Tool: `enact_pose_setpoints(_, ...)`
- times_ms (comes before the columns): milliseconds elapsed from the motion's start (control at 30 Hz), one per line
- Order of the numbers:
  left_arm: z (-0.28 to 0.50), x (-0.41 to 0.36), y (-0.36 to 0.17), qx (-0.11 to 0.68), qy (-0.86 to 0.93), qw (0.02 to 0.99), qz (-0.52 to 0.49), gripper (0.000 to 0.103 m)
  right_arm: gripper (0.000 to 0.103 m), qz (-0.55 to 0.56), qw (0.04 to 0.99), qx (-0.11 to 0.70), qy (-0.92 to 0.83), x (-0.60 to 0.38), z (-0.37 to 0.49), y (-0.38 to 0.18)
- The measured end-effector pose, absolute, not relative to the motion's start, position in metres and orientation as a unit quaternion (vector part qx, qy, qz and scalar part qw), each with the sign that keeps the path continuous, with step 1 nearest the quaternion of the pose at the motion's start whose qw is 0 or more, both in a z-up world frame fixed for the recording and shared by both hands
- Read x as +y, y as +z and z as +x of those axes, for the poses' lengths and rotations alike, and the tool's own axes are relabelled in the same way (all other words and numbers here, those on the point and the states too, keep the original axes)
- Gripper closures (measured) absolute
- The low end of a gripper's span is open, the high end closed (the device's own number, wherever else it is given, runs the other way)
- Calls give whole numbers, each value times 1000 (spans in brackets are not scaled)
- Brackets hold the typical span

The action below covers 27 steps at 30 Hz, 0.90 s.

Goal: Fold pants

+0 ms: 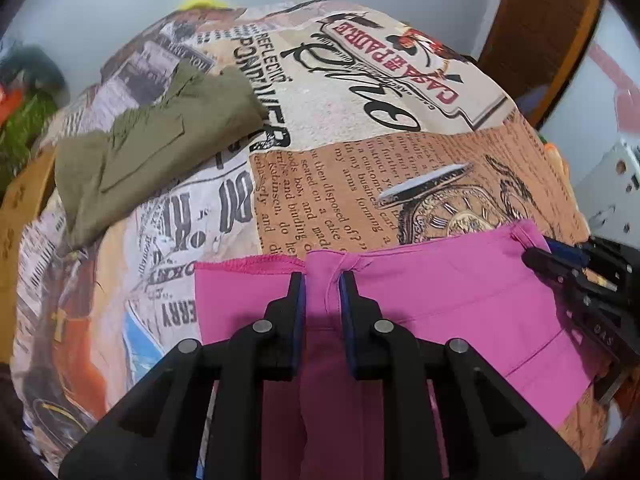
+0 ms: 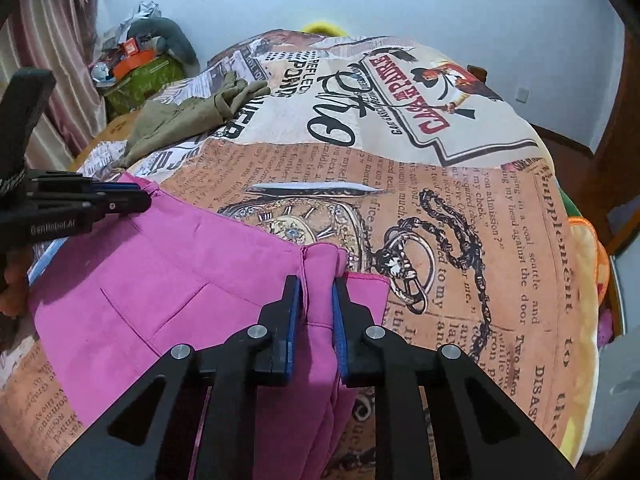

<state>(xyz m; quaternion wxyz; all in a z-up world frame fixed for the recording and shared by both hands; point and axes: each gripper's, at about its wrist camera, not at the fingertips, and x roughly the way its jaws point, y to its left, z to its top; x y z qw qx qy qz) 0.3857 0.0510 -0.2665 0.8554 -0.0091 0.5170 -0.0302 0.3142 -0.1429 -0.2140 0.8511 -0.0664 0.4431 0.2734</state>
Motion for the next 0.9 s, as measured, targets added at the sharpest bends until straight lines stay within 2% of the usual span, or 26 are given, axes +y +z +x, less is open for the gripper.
enact_pose_setpoints(167, 382, 35, -278, 513, -19, 857, 50, 84, 90, -73, 849, 448, 271, -143, 316, -216)
enact_pose_setpoints(333, 385, 39, -277, 522, -15, 852, 48, 77, 89, -67, 844, 458, 269, -144, 320, -217)
enact_pose_setpoints(433, 377, 38, -264, 513, -20, 856, 58, 75, 83, -66, 841, 463, 272, -148, 320, -212)
enact_pose_setpoints(500, 370, 37, -253, 501, -18, 862, 70, 69, 74, -77, 842, 463, 265, -150, 318, -206)
enact_pose_setpoints(733, 348, 51, -212, 467, -6, 882, 56, 65, 56, -85, 855, 452, 239, -161, 307, -184)
enact_pose_setpoints(800, 343, 58, -205, 463, -5, 885, 40, 55, 55, -72, 859, 446, 240, -166, 302, -176)
enact_pose_setpoints(900, 334, 68, -200, 458, -2, 889, 21, 46, 54, -58, 861, 443, 243, -172, 293, -167)
